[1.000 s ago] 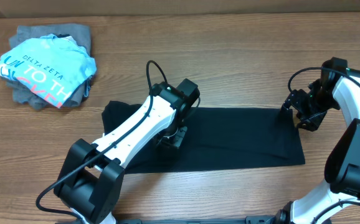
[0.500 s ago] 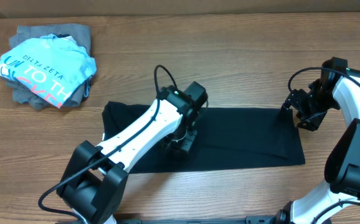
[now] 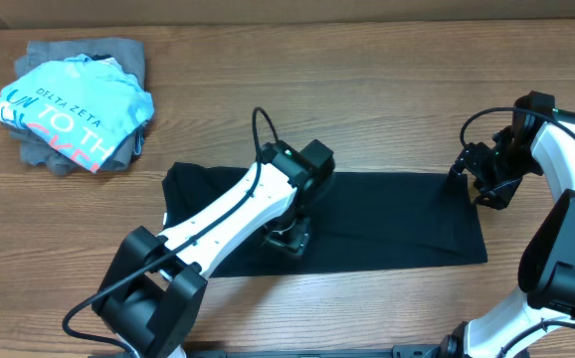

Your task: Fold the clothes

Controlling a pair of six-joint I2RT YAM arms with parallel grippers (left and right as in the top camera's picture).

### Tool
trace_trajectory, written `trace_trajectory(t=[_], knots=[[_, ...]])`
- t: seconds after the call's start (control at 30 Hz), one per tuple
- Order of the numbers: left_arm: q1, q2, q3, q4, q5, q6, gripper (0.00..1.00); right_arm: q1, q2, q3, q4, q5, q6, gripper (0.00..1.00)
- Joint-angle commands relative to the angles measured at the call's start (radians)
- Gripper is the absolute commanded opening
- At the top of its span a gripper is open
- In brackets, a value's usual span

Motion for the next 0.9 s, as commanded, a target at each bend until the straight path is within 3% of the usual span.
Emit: trace_trajectory(t=[0.0,0.3,0.53,0.63,0.87], knots=[[0.059,-0.020,0.001,-0.068,-0.145,-0.112,0.71,-0.004,-0.025,-0.001,0.003,0.008,-0.001,0.76],[0.147,-0.020,-0.132,-0.067,-0.140,-0.200,0.68,-0.004,-0.025,-0.001,-0.005,0.008,-0.004,0.76],[0.215,-0.020,-0.223,-0.001,-0.128,-0.257,0.41,-0.004,-0.025,-0.001,0.005,0.008,-0.004,0.77],[0.221,-0.020,-0.246,0.045,-0.146,-0.266,0.25,-0.004,-0.025,-0.001,0.007,0.008,-0.004,0.77],[0.221,-0.020,-0.251,0.065,-0.141,-0.268,0.04,-0.004,-0.025,-0.001,0.012,0.008,-0.002,0.77]])
